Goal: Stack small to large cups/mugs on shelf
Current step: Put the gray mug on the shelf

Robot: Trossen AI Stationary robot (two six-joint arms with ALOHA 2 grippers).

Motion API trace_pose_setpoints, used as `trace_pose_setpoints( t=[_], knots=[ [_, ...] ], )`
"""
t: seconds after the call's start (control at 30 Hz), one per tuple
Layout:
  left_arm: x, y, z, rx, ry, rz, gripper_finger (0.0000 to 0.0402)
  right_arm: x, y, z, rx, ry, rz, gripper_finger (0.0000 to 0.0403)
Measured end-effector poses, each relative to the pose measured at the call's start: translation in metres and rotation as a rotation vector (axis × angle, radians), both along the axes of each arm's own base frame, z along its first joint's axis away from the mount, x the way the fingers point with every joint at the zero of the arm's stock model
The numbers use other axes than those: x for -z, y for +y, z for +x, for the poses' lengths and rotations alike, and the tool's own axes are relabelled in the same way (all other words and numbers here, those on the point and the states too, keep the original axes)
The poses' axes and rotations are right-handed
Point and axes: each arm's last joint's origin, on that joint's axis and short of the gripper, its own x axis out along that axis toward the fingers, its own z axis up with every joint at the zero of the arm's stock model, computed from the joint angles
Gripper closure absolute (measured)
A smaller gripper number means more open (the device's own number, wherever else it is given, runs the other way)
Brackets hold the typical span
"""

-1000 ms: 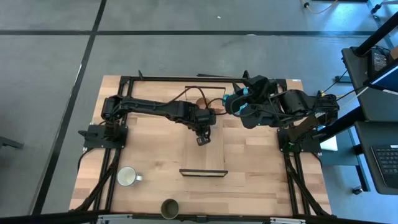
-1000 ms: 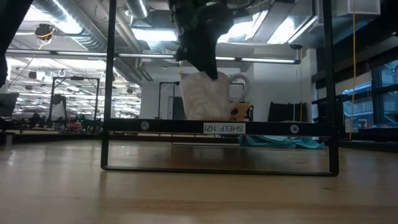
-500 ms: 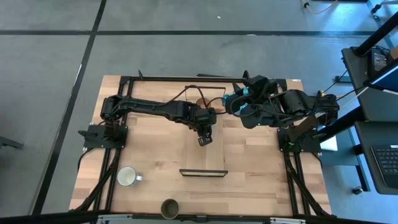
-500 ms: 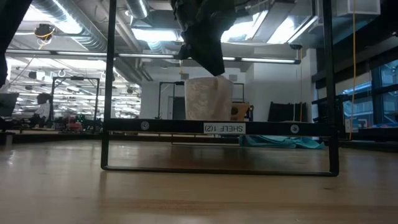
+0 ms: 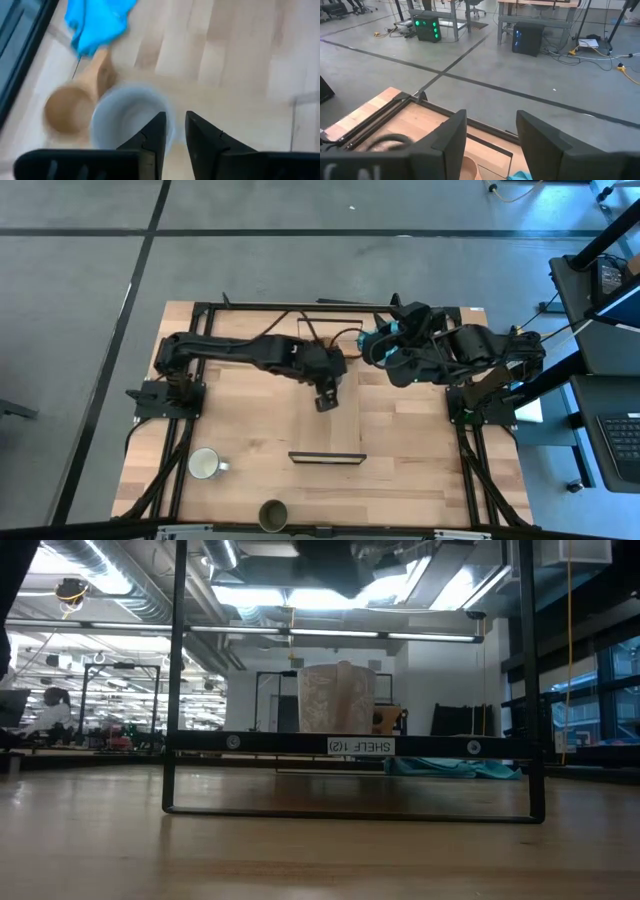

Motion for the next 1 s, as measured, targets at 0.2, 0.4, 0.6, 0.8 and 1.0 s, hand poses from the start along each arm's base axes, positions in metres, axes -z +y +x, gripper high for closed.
trace_pose_setpoints(
  t=[0.2,0.4,0.6,0.8,1.0],
  knots=[
    [0.002,-0.002,-0.020,-0.027,0.144,0.006,0.0370,0.001,0.000,0.000,-0.007,0.009,0.009,0.0228],
    [0.025,-0.019,-0.025,-0.002,0.238,-0.035,0.0398,0.001,0.000,0.000,-0.008,0.013,0.007,0.0228],
    [0.051,-0.034,-0.027,0.003,0.277,-0.045,0.0401,0.001,0.000,0.000,-0.017,0.016,0.019,0.0228],
    [0.065,-0.038,-0.023,-0.013,0.229,-0.027,0.0401,0.002,0.002,0.000,-0.043,0.024,0.052,0.0228],
    [0.076,-0.039,-0.015,0.011,0.145,-0.050,0.0401,0.002,0.007,-0.001,-0.064,0.025,0.053,0.0228]
  ],
)
